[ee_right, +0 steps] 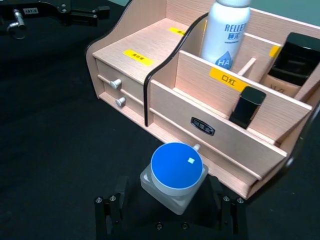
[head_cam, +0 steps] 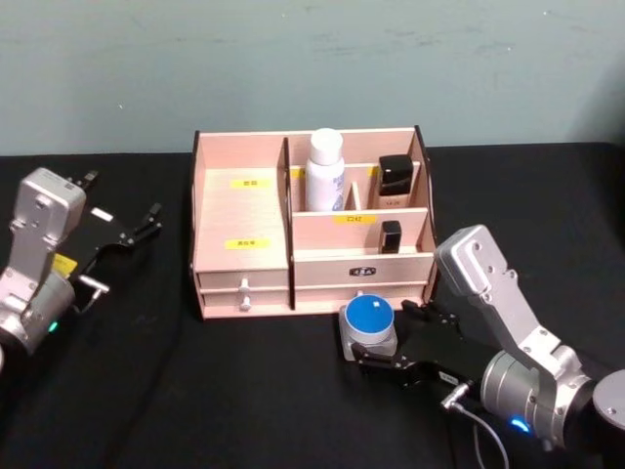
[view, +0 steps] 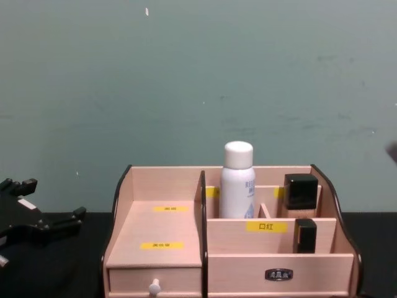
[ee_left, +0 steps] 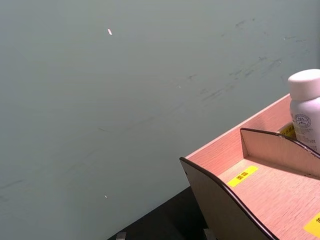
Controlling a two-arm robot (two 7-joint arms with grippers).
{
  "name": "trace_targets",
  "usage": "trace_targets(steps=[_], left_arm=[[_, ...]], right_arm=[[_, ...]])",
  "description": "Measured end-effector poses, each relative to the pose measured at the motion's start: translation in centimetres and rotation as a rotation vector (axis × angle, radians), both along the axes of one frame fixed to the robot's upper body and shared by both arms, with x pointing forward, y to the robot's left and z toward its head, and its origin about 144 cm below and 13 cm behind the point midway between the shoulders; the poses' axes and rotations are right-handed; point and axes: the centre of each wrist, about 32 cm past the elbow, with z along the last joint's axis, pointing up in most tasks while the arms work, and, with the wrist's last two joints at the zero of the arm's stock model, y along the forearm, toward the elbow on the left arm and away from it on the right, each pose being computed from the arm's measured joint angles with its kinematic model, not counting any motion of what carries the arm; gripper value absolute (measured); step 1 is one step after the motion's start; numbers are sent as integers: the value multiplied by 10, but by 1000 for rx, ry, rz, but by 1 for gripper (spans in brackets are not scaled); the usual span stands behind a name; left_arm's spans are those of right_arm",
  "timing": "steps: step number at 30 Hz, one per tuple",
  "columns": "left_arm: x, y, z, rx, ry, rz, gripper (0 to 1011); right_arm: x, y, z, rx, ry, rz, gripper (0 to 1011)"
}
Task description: Pick up the facial cleanser and watermelon frost from the table and place them into the tiered storage box.
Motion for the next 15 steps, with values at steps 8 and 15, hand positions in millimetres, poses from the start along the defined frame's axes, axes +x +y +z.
trace_targets(steps=[8, 15], left_arm=[[0, 0, 0, 0, 0, 0, 1001], [0, 0, 0, 0, 0, 0, 1001]], right_arm=[[4, 5, -4, 0, 7, 5, 1002], [8, 7, -7, -4, 6, 5, 1003]])
